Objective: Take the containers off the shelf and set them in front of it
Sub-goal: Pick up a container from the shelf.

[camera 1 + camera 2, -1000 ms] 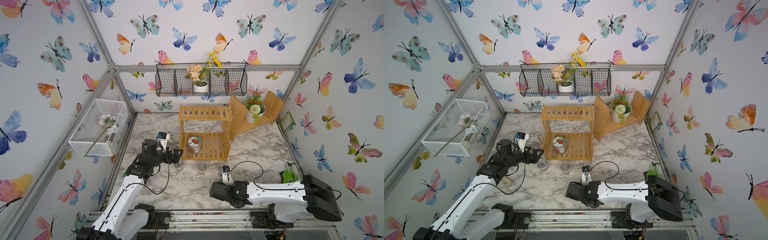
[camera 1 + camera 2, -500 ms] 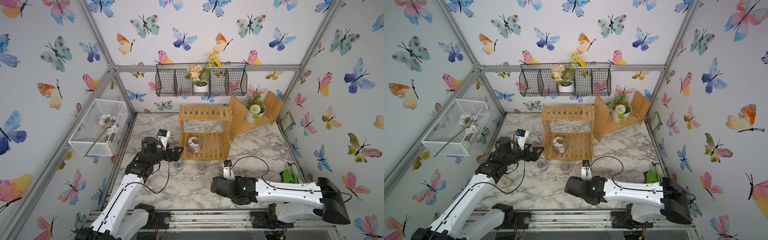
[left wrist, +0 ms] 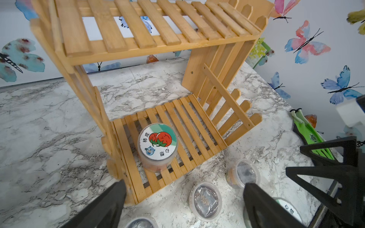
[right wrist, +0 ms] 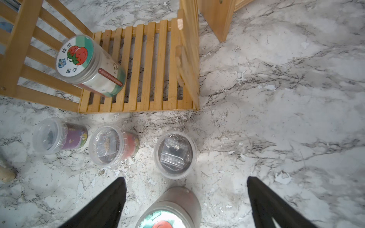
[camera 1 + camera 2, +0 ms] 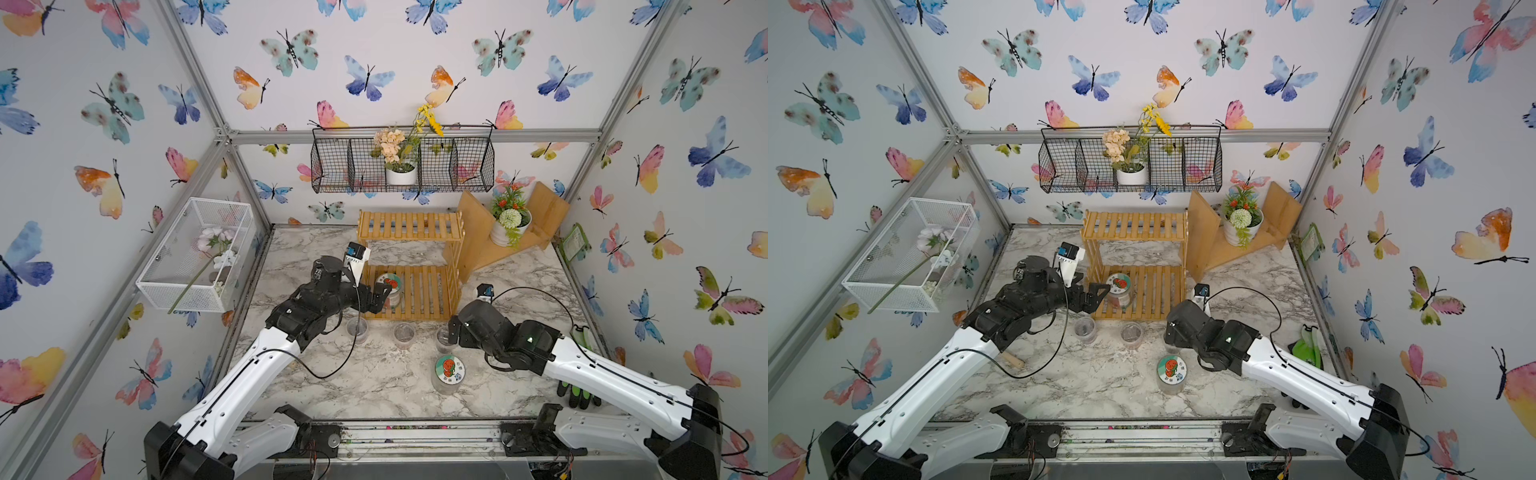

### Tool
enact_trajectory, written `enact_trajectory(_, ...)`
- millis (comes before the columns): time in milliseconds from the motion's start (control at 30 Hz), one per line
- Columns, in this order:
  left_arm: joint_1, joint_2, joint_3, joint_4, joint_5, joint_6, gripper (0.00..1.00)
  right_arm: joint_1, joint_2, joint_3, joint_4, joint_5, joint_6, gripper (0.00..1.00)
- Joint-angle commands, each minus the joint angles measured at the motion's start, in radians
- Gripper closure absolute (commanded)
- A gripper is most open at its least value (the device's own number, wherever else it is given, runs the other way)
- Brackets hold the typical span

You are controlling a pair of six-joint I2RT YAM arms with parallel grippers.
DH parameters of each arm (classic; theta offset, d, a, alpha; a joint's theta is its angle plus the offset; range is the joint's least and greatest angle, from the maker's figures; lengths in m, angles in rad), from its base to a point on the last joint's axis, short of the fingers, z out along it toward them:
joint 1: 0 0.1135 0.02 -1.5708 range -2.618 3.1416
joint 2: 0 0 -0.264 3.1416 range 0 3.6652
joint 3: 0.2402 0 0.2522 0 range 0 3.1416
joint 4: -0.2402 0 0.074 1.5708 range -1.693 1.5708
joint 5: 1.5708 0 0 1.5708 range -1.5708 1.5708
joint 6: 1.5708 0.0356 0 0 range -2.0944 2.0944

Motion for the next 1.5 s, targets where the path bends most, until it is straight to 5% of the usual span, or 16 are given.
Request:
enact_trajectory(0, -0.069, 0.092, 0.085, -0.072, -0.181, -0.048, 0.01, -0.073, -0.011, 0.022, 0.032, -0.158, -0.14, 0.02)
enact_trajectory(467, -0.193, 0.466, 0.339, -0.184, -0.449, -0.297, 0.0, -0.367, -0.025, -0.004, 0.119, -0.529, -0.268, 0.02)
enact_trajectory(900, -0.192, 0.674, 0.434, -0.235, -0.637, -0.415, 0.0, -0.438, -0.016, -0.006, 0.138, -0.624, -0.289, 0.02)
enact_trajectory(1467, -0.151, 0.77, 0.41, -0.146, -0.562, -0.423, 0.01, -0.455, 0.013, 0.016, 0.13, -0.635, -0.303, 0.02)
